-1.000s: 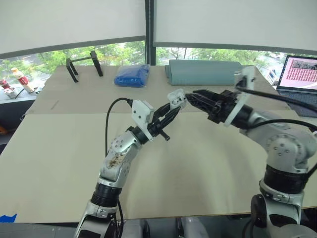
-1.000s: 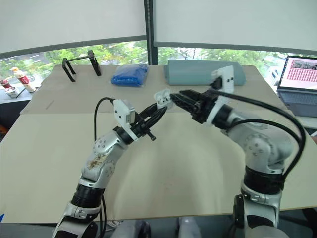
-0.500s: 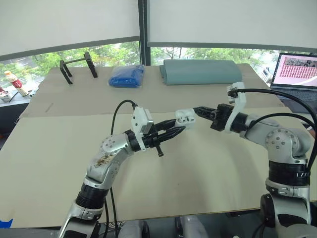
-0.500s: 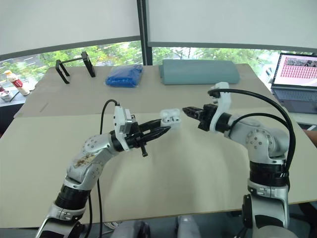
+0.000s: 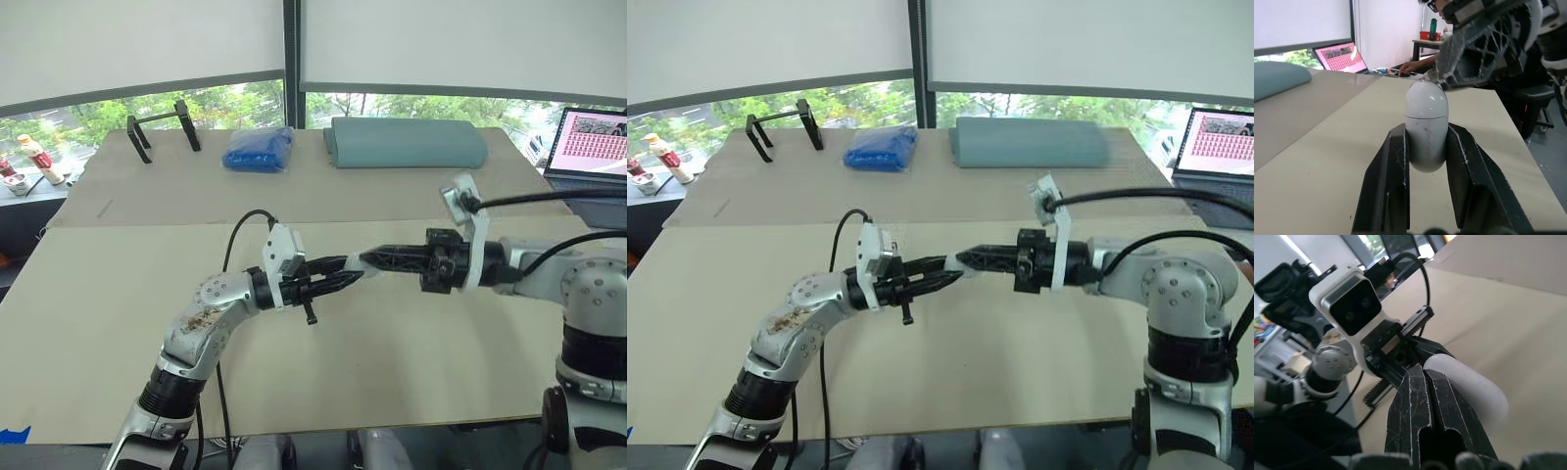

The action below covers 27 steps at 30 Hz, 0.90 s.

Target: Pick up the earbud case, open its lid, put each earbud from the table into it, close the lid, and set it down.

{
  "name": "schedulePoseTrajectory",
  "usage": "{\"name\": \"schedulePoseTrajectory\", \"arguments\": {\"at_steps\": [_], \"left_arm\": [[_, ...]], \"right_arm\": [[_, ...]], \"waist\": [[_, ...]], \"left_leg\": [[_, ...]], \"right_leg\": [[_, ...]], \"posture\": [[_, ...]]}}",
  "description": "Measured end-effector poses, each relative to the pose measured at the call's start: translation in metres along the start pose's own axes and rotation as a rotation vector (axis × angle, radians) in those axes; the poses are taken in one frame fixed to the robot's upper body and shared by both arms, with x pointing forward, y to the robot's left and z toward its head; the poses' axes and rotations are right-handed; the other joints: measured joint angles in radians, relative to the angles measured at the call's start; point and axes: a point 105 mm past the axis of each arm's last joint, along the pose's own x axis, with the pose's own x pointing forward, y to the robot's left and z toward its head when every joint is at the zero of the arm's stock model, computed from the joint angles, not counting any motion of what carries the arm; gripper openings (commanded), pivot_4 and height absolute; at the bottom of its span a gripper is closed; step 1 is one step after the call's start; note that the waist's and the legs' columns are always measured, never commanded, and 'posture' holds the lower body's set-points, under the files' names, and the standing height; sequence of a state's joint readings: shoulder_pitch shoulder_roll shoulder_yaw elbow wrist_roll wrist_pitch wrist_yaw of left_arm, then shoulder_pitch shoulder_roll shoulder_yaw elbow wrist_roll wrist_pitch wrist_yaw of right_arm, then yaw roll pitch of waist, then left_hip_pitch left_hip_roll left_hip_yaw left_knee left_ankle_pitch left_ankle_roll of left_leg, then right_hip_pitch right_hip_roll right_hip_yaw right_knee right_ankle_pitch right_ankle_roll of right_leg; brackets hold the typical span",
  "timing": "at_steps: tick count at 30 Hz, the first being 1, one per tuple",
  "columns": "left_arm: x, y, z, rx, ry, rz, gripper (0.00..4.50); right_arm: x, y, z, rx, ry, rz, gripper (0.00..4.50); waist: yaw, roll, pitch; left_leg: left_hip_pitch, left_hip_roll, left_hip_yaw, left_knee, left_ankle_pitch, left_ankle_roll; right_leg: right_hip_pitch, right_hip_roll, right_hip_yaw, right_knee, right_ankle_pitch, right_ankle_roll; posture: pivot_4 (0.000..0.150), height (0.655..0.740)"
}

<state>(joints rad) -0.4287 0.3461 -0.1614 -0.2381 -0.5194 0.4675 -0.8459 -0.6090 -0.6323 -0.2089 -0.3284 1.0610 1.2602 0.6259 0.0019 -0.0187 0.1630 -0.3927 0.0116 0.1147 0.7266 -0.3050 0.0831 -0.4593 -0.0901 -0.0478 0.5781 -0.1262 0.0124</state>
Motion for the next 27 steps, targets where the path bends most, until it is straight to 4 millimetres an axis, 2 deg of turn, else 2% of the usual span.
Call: {"name": "schedulePoseTrajectory", "arguments": {"at_steps": [2,5,7,9,13,14,19,23,27], "left_arm": [[0.001,-0.002,-0.005,-0.079,0.022,-0.003,0.53],[0.005,-0.002,-0.012,-0.281,0.018,0.035,0.53],[0.008,0.005,-0.022,-0.418,0.038,0.103,0.53],[0.008,0.018,-0.037,-0.534,0.075,0.215,0.53],[0.008,0.039,-0.059,-0.723,0.121,0.368,0.53],[0.009,0.04,-0.063,-0.754,0.137,0.38,0.53],[0.007,0.041,-0.081,-0.839,0.197,0.415,0.53],[0.001,0.043,-0.084,-0.854,0.236,0.424,2.44],[-0.015,0.04,-0.075,-0.818,0.267,0.401,4.33]], "right_arm": [[-0.002,-0.01,0.009,-0.053,-0.073,-0.083,0.62],[-0.013,-0.01,0.012,-0.109,-0.142,-0.121,1.6],[-0.021,-0.006,0.001,-0.176,-0.119,-0.141,2.28],[-0.028,-0.007,-0.023,-0.286,-0.006,-0.18,2.97],[-0.028,-0.012,-0.059,-0.413,0.111,-0.189,4.31],[-0.026,-0.012,-0.062,-0.441,0.113,-0.183,4.45],[-0.025,-0.013,-0.064,-0.496,0.095,-0.196,4.45],[-0.029,-0.022,-0.07,-0.463,0.094,-0.225,4.5],[-0.033,-0.035,-0.071,-0.429,0.083,-0.251,4.5]], "waist": [[0.0,0.0,0.0],[0.004,0.0,0.0],[0.012,0.0,0.0],[0.013,0.0,0.0],[0.003,-0.002,0.001],[0.001,-0.002,0.001],[0.004,-0.002,0.001],[0.006,-0.002,0.001],[0.002,-0.002,0.001]], "left_leg": [[0.0,0.0,0.0,0.0,0.001,-0.001],[0.0,0.0,-0.001,0.0,0.001,-0.001],[0.0,0.0,-0.002,0.0,0.001,-0.001],[0.0,-0.002,-0.002,0.0,0.001,-0.001],[0.002,-0.004,0.0,0.0,0.0,0.0],[0.002,-0.004,0.0,0.0,0.0,0.0],[0.003,-0.003,-0.001,0.0,0.001,-0.002],[0.003,-0.003,-0.001,0.0,0.001,-0.002],[0.004,-0.002,-0.001,0.0,0.001,-0.002]], "right_leg": [[0.0,0.0,0.0,0.001,-0.003,0.005],[0.0,0.001,0.0,0.001,-0.003,0.006],[0.0,0.0,0.0,0.001,-0.003,0.005],[0.001,0.0,0.0,0.001,-0.005,0.008],[0.002,-0.001,0.004,0.001,-0.005,0.009],[0.002,-0.001,0.005,0.001,-0.005,0.009],[0.002,0.0,0.004,0.002,-0.005,0.008],[0.002,0.0,0.004,0.002,-0.005,0.003],[0.001,0.001,0.005,0.002,-0.005,-0.003]], "posture": [[0.15,0.74],[0.15,0.74],[0.15,0.74],[0.15,0.74],[0.15,0.74],[0.15,0.74],[0.15,0.74],[0.15,0.74],[0.15,0.74]]}}
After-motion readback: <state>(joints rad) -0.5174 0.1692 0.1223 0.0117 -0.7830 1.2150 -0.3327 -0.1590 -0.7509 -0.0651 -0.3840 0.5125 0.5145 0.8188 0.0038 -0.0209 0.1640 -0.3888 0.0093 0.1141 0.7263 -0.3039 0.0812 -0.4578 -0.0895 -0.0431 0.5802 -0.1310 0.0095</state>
